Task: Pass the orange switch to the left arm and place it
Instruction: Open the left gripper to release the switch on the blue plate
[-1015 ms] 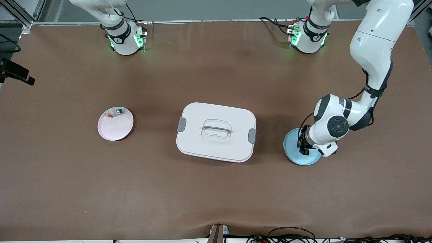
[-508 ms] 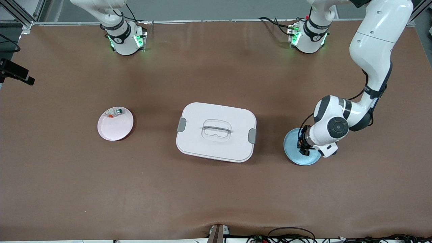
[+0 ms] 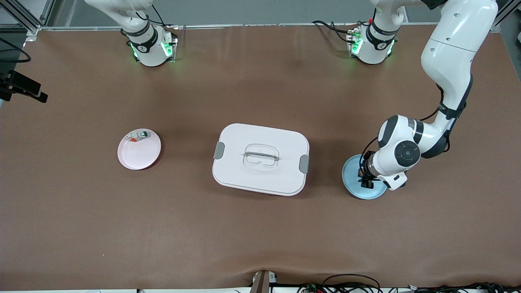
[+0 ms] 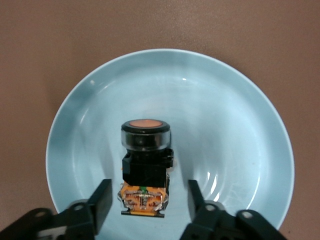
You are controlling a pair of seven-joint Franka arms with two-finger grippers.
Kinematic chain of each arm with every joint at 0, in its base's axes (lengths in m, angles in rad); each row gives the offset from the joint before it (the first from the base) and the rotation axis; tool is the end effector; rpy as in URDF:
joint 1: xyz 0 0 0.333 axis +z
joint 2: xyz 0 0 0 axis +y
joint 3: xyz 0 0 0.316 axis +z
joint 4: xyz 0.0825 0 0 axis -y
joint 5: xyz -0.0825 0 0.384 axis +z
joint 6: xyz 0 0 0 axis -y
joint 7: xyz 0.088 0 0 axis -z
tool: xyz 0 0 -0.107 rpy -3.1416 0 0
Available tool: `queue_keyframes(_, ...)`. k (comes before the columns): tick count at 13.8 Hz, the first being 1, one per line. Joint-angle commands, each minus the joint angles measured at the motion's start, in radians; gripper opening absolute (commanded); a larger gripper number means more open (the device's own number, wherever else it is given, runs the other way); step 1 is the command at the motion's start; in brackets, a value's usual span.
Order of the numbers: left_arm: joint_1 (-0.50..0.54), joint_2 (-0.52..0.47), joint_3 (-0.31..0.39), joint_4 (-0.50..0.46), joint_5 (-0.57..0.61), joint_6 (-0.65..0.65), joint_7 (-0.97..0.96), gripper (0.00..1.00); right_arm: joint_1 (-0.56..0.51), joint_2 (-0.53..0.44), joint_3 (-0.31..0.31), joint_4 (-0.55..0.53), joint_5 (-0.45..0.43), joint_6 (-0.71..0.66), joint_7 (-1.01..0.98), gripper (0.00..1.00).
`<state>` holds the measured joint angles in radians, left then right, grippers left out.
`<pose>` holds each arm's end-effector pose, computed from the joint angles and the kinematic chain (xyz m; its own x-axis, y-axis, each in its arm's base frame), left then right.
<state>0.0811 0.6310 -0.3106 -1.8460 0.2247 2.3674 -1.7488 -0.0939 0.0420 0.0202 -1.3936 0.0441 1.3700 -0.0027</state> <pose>0.6209 -0.1323 0.1889 0.1672 0.9856 -0.0241 0.9830 -0.1685 -0.0728 0.5447 -0.0351 0.6664 0.9959 -0.0620 -0.0652 -0.0650 -0.9969 -0.0447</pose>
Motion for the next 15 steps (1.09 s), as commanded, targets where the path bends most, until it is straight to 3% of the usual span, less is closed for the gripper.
queue_keyframes(1, -0.009, -0.002, 0.011, 0.014, 0.019, 0.007, -0.003, 1.0, 0.0, -0.03, 0.001, -0.028, -0.012, 0.001, -0.031, 1.0)
queue_keyframes(4, -0.018, -0.051, 0.039, -0.002, -0.045, 0.006, 0.119, 1.0, 0.0, -0.031, -0.003, -0.03, -0.012, 0.003, -0.031, 1.0)
queue_keyframes(9, -0.11, -0.161, 0.174, -0.073, -0.185, -0.01, 0.593, 1.0, 0.019, -0.031, -0.02, -0.03, -0.013, 0.001, -0.031, 1.0)
queue_keyframes(11, -0.118, -0.2, 0.186, -0.09, -0.196, -0.01, 0.794, 1.0, 0.048, -0.031, -0.054, -0.03, -0.013, 0.001, -0.031, 1.0)
queue_keyframes(15, -0.113, -0.249, 0.2, -0.088, -0.228, -0.008, 1.221, 1.0, 0.043, -0.031, -0.054, -0.03, -0.012, 0.003, -0.031, 1.0)
